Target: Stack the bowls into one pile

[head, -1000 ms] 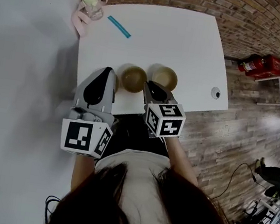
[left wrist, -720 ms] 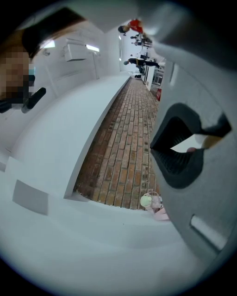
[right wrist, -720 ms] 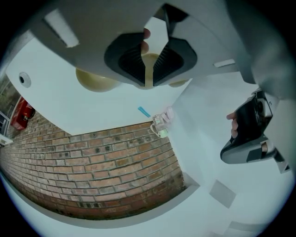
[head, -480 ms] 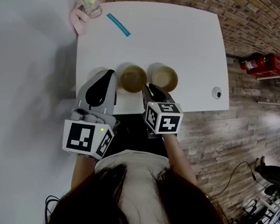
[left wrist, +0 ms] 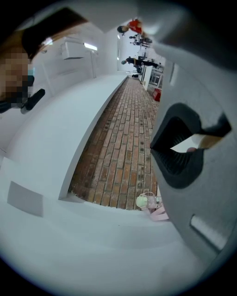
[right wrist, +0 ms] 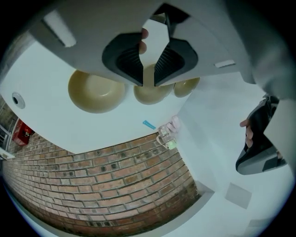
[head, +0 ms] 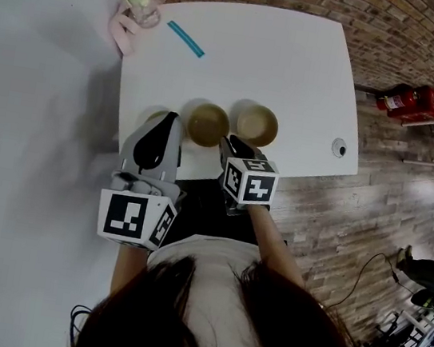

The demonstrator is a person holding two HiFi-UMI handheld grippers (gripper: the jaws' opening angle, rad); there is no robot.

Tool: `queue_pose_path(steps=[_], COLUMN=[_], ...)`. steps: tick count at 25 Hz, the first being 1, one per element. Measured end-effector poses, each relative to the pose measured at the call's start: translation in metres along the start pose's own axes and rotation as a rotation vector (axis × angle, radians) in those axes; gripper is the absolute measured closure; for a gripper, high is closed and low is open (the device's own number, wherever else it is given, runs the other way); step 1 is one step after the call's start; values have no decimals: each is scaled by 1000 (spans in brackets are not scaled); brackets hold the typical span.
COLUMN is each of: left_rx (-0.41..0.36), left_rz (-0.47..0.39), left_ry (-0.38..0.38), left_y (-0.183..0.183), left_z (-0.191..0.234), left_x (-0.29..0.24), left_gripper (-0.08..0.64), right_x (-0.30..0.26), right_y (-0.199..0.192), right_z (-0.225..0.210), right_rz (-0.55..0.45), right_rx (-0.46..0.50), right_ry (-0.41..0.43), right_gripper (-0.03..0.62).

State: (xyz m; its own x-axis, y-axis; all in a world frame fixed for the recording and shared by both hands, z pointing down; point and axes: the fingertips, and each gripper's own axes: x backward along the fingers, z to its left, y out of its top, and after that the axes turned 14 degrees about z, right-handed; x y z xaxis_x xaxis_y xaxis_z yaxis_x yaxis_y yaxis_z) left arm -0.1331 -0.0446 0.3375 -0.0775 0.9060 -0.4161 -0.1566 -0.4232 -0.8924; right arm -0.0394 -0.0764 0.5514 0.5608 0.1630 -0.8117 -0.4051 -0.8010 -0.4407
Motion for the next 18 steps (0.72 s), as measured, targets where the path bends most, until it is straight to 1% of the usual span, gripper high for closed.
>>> queue_pose_path(steps=[7,18], left_rx=[1,-4], left_rz=[24,57], left_ry=[12,19], left_y=[-2,-8], left_z=[1,4], left_x=[-5,-13], left_gripper=[560,560], right_x=[-12,-31], right_y=[-9,-20], right_z=[-8,-12], right_rz=[43,81], right_rx=[-39,-136], right_ry=[4,47], right_gripper=[520,511])
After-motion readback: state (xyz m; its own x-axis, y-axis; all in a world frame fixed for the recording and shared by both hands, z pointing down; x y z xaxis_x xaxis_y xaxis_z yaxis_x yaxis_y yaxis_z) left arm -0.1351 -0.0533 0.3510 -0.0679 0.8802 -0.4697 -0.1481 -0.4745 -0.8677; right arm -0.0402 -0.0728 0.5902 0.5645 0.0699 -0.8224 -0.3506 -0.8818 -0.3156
